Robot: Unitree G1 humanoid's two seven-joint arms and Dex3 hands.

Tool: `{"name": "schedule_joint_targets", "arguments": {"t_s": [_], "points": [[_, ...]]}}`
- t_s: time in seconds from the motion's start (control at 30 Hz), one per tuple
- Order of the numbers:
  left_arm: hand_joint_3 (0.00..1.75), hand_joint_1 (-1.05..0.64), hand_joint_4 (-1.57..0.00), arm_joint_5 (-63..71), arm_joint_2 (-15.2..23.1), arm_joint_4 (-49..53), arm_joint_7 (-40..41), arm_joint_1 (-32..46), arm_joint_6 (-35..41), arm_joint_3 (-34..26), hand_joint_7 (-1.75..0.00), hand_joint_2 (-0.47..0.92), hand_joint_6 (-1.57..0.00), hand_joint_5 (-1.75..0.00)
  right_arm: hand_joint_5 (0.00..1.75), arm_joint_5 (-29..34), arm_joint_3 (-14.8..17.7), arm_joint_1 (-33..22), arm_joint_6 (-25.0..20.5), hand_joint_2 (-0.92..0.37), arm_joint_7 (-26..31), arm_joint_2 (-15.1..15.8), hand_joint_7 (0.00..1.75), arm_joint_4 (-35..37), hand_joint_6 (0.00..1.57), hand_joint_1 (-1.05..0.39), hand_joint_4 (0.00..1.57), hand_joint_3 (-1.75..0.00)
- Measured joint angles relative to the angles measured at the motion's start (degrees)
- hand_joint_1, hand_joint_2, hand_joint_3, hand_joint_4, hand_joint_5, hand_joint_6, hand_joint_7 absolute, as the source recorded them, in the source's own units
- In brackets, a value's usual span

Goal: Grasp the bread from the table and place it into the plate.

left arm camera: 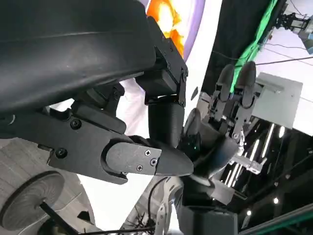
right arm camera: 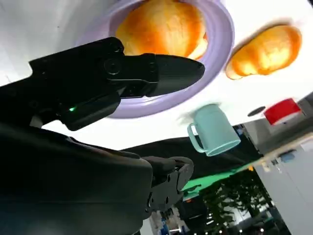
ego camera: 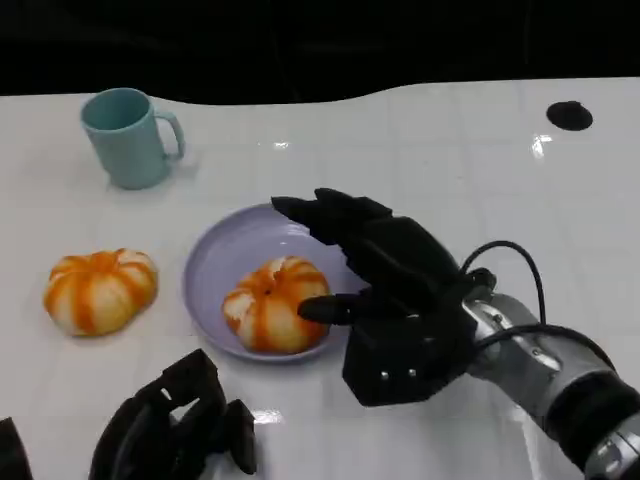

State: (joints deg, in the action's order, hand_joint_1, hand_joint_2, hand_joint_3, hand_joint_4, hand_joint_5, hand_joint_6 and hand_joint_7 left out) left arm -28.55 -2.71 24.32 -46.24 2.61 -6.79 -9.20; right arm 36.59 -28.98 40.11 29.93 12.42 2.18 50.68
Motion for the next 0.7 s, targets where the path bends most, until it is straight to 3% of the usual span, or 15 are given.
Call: {"name": "schedule_joint_targets", "arguments": {"t_s": [0.1, 0.17, 0.23, 0.3, 0.37, 0.7], "points": [[0.24, -0.64, -0.82, -0.02, -0.03, 0.01, 0.06, -0.02, 0.00, 0.00, -1.70, 0.92, -0.66, -1.75, 0.12, -0.20, 0.60, -2.13, 1.68, -0.92, 1.12, 1.42, 0.22, -2.70, 0.12, -0.87, 0.16, -0.44], [0.24, -0.64, -0.82, -0.02, -0.03, 0.01, 0.09, -0.02, 0.00, -0.02, -1.69, 0.92, -0.66, -1.75, 0.52, -0.16, 0.86, -3.63, 2.76, -0.92, 1.88, 2.52, 0.26, -4.44, 0.17, -0.84, 0.05, -0.43], [0.24, -0.64, -0.82, 0.00, -0.03, 0.04, 0.10, -0.04, -0.01, -0.01, -1.69, 0.92, -0.66, -1.75, 0.79, -0.12, 1.13, -4.94, 4.01, -0.92, 3.22, 3.44, 0.31, -5.54, 0.23, -0.81, 0.01, -0.42], [0.24, -0.64, -0.82, 0.02, -0.05, 0.09, 0.13, -0.07, -0.11, -0.01, -1.69, 0.92, -0.66, -1.75, 0.91, -0.10, 1.41, -5.97, 5.66, -0.92, 4.83, 4.39, 0.35, -6.05, 0.27, -0.80, 0.02, -0.41], [0.24, -0.65, -0.82, 0.10, -0.06, 0.27, 0.26, -0.12, -0.52, 0.01, -1.69, 0.92, -0.66, -1.75, 1.10, -0.08, 1.63, -6.76, 6.99, -0.92, 6.32, 5.14, 0.57, -6.52, 0.27, -0.77, 0.06, -0.40], [0.24, -0.63, -0.81, 0.69, -0.12, 1.77, 0.58, -1.26, -1.26, -0.06, -1.67, 0.92, -0.66, -1.75, 1.72, -0.65, 4.04, -11.17, 13.43, -0.92, 11.60, 7.31, 1.56, -8.91, 0.31, -0.67, 0.42, -0.32]]}}
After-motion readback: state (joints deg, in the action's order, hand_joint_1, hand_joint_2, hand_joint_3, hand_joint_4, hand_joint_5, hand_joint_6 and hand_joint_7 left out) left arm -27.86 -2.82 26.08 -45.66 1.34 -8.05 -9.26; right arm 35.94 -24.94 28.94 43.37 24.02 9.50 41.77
